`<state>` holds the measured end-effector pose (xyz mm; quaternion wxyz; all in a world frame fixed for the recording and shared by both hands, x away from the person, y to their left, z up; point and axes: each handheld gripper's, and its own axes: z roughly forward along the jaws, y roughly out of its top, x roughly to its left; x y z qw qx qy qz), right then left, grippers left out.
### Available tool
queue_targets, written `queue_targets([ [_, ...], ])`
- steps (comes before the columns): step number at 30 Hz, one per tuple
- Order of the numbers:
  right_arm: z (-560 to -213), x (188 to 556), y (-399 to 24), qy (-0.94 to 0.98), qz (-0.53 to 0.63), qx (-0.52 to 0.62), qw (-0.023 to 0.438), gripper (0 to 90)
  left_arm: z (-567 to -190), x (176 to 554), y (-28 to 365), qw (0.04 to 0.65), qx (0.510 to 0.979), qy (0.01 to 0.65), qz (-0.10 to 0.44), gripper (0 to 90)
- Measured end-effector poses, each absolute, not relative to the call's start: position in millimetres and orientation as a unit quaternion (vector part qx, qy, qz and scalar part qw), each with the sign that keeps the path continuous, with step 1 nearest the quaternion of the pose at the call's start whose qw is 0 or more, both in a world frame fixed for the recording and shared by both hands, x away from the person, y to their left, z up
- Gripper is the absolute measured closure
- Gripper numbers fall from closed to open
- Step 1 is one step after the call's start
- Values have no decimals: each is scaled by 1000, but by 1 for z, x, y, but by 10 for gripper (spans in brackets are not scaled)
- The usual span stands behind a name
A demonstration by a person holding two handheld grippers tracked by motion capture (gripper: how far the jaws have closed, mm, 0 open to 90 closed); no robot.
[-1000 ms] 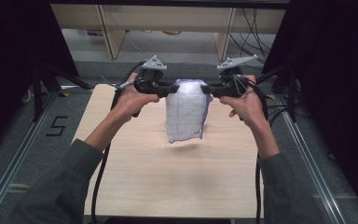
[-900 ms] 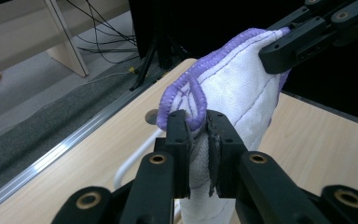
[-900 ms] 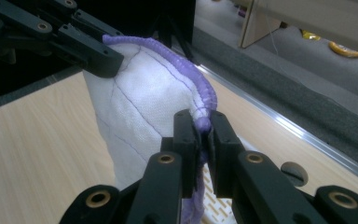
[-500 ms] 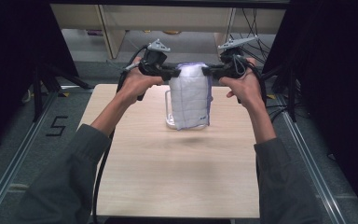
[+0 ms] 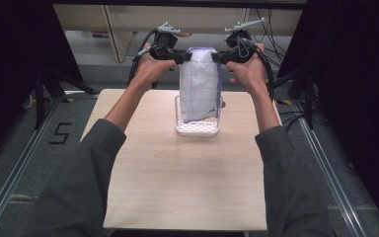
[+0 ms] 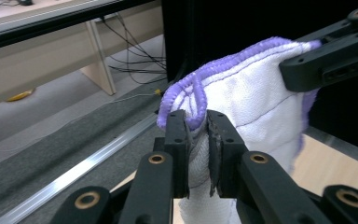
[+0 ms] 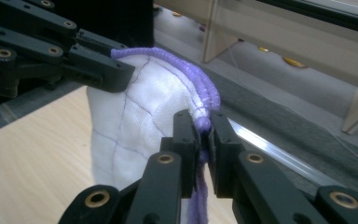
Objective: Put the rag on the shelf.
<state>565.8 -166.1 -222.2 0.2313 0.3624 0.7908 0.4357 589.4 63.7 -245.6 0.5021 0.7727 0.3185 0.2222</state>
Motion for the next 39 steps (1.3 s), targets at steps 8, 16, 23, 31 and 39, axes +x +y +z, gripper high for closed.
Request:
queue_targets([
  [8, -245, 595, -150, 793, 414, 377, 239, 828, -273, 609, 54, 504, 762, 336, 231, 779],
  [16, -270, 609, -155, 781, 404, 422, 224, 825, -298, 623, 57, 496, 758, 363, 218, 777],
  [23, -291, 616, -159, 788, 386, 430, 213, 823, -313, 626, 58, 475, 771, 366, 214, 777],
  [31, -313, 623, -156, 796, 367, 436, 204, 811, -328, 627, 61, 455, 782, 377, 198, 769],
  [39, -322, 624, -149, 806, 344, 441, 193, 704, -345, 628, 71, 448, 780, 400, 173, 674],
])
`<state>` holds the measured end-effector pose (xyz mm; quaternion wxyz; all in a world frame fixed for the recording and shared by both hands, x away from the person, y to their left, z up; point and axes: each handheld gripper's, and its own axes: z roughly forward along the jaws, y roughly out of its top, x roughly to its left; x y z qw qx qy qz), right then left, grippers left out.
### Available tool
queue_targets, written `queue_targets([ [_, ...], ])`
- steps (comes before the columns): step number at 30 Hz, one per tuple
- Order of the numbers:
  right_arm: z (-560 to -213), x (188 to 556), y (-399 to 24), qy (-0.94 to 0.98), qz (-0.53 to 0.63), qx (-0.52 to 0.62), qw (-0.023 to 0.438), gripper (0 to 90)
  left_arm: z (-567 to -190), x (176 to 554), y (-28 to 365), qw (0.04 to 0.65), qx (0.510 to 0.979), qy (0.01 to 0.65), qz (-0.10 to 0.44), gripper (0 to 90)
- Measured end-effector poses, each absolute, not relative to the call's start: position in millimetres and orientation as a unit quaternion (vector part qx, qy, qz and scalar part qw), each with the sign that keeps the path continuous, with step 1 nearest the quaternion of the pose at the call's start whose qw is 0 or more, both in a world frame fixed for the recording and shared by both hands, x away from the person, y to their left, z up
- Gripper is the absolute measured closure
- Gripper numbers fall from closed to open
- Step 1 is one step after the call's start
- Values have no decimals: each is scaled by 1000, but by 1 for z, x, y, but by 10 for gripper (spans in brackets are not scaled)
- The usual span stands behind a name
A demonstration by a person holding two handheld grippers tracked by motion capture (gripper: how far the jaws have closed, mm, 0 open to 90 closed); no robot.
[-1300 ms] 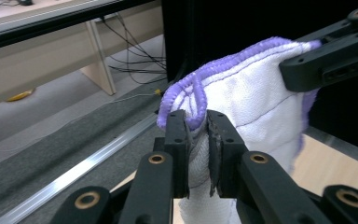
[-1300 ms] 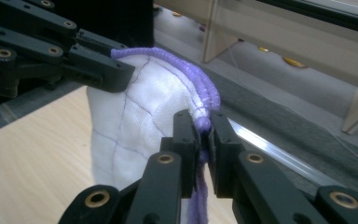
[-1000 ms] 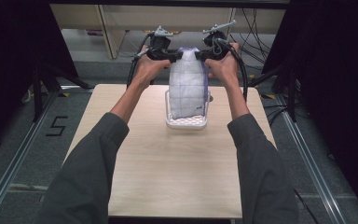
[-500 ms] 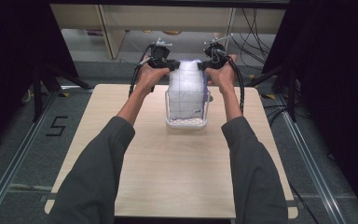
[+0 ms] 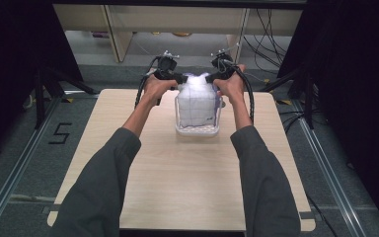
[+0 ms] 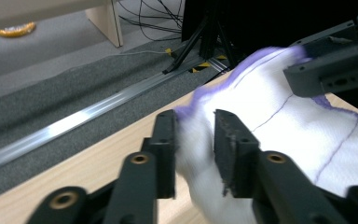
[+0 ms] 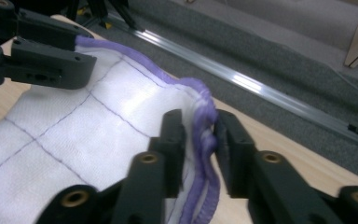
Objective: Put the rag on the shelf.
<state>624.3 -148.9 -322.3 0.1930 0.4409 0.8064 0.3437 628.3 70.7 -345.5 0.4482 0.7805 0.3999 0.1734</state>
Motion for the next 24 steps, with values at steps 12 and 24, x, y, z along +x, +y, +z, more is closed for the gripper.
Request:
queue_targets([
  [12, -318, 622, -156, 799, 340, 447, 215, 567, -348, 624, 90, 441, 780, 416, 157, 621],
  [24, -312, 608, -174, 791, 367, 448, 197, 532, -342, 603, 115, 437, 788, 408, 147, 572],
])
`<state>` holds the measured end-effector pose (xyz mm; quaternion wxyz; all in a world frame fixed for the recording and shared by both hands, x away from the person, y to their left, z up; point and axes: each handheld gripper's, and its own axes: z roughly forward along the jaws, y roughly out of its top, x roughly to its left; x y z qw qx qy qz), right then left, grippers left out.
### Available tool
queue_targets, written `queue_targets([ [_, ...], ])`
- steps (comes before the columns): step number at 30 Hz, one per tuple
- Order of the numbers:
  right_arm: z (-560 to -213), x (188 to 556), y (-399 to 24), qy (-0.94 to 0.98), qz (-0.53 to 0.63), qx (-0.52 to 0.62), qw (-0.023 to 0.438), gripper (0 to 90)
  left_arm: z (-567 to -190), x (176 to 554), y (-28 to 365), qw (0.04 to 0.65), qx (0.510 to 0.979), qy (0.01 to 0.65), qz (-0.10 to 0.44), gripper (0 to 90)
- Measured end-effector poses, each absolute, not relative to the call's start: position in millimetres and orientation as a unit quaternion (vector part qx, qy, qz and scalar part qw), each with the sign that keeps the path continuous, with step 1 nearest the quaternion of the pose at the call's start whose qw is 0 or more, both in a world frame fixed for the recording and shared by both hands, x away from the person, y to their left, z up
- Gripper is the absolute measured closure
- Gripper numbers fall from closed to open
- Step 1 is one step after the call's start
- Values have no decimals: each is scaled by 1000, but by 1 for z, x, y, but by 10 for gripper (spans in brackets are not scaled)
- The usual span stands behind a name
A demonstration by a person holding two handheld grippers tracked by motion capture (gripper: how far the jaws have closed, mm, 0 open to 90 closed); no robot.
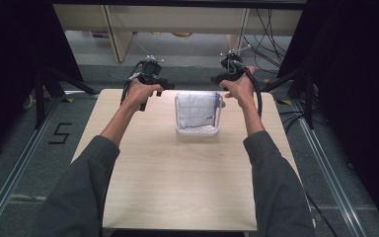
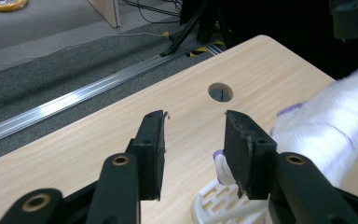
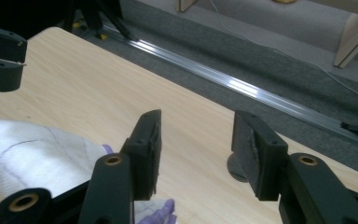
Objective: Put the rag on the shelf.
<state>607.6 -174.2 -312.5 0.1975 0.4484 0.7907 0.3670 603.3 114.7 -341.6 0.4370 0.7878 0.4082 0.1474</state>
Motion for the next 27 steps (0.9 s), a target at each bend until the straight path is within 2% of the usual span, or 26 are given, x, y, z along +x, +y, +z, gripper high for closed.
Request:
queue_targets([
  [8, -309, 592, -182, 786, 385, 448, 181, 501, -340, 587, 128, 441, 788, 404, 145, 518],
  [12, -304, 584, -184, 790, 380, 444, 185, 487, -341, 582, 133, 441, 789, 403, 144, 496],
  [16, -300, 576, -188, 793, 384, 431, 195, 465, -341, 574, 139, 470, 773, 410, 115, 473],
  [20, -295, 567, -189, 794, 390, 422, 195, 453, -343, 564, 142, 459, 784, 402, 120, 453],
  [27, -292, 554, -199, 789, 394, 431, 193, 404, -348, 550, 150, 470, 773, 415, 104, 383],
])
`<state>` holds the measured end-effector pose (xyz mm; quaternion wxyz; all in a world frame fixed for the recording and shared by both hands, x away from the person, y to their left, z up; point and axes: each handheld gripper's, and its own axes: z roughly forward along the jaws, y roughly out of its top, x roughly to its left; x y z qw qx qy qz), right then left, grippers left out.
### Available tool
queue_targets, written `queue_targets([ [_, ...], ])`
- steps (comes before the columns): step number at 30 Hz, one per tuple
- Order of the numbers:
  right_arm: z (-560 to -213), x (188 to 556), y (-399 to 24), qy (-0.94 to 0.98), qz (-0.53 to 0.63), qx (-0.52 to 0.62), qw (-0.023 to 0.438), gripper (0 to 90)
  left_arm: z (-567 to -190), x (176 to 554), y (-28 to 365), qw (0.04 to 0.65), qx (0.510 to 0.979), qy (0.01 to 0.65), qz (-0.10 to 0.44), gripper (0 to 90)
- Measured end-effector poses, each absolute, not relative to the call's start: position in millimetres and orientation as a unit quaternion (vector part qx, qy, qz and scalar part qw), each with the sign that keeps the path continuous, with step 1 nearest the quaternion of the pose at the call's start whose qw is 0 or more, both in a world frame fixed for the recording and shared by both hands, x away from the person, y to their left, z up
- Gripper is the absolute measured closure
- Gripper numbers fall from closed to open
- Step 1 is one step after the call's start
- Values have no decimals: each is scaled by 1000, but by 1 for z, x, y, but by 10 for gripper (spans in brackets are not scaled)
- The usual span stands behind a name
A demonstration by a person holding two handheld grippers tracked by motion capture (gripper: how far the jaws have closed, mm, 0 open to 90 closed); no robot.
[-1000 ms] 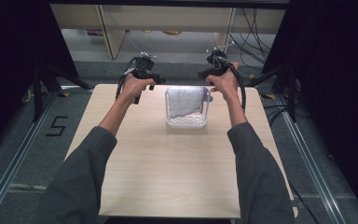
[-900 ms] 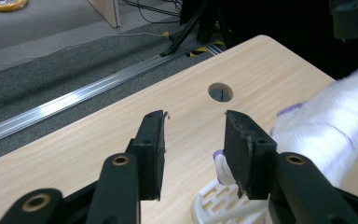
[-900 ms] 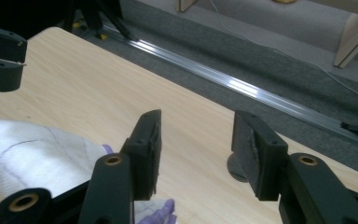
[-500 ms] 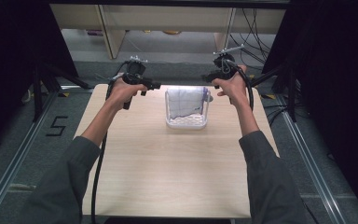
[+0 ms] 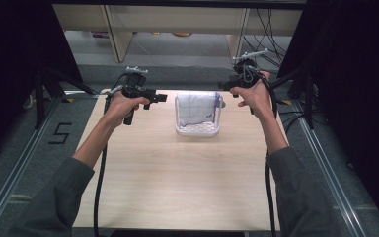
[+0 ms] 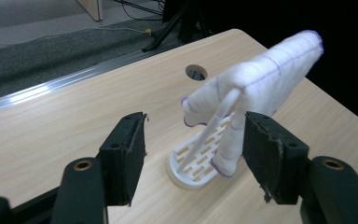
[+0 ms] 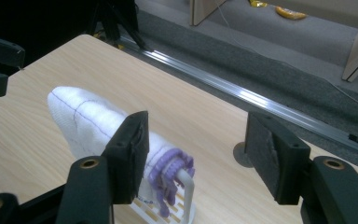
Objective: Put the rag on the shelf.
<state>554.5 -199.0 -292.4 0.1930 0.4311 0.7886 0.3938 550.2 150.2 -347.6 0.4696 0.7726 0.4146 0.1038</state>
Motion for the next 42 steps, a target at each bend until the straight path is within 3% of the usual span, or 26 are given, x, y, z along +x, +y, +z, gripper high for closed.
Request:
queue_targets([
  [10, -303, 522, -211, 790, 417, 405, 192, 382, -358, 521, 148, 472, 782, 398, 89, 338],
  [18, -314, 495, -216, 790, 440, 389, 174, 373, -363, 500, 148, 474, 784, 383, 114, 327],
  [35, -356, 451, -223, 778, 474, 376, 170, 371, -414, 452, 147, 507, 776, 360, 102, 306],
  [42, -375, 442, -214, 778, 480, 379, 146, 360, -428, 443, 139, 489, 793, 348, 104, 296],
])
